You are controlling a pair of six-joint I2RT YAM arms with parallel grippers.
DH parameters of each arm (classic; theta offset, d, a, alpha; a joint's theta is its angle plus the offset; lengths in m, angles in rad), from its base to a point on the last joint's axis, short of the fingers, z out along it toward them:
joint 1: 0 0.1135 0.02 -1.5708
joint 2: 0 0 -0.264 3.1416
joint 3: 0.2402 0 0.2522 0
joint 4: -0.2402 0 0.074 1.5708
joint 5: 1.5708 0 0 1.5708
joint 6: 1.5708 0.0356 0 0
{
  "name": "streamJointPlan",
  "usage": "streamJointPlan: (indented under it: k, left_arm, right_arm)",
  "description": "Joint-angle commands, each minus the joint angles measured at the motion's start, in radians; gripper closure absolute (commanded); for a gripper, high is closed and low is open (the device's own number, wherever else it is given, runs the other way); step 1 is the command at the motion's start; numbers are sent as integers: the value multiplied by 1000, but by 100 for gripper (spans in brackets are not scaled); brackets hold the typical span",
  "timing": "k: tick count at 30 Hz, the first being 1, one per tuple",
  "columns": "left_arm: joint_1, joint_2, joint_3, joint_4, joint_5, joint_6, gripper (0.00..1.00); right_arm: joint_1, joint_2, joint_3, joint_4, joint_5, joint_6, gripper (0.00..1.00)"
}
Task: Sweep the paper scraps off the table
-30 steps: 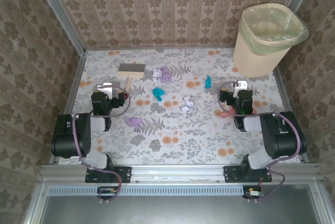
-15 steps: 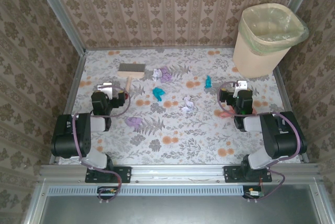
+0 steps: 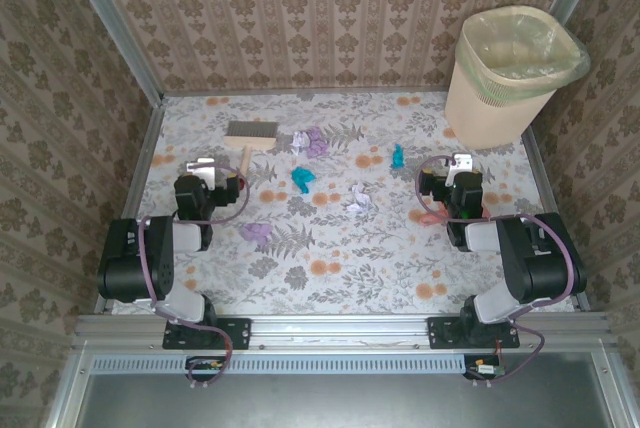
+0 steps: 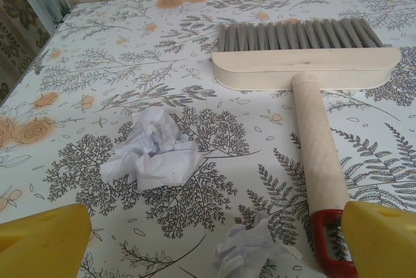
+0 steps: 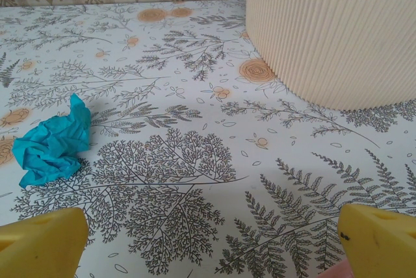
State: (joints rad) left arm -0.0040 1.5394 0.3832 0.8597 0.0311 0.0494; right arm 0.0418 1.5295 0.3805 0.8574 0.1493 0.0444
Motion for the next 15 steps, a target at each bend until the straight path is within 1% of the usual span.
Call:
streamJointPlan:
  k: [1, 9, 12, 14, 15]
  left_arm:
    - [8, 3, 23, -1, 22, 4, 0]
    - [9, -5, 22, 6, 23, 4, 0]
    - [9, -94, 22, -73, 17, -1, 0]
    - [3, -176, 15, -124, -5, 0, 0]
    - [-14, -217, 14, -152, -32, 10, 0]
  right_arm:
    - [-6, 1, 22, 11, -10, -5, 0]
    - [-6, -1, 18, 17, -7, -5, 0]
    - [-5, -68, 25, -42, 39, 12, 0]
    - [-3, -130, 51, -156, 38, 9, 0]
    - [0, -191, 62, -198, 26, -2, 0]
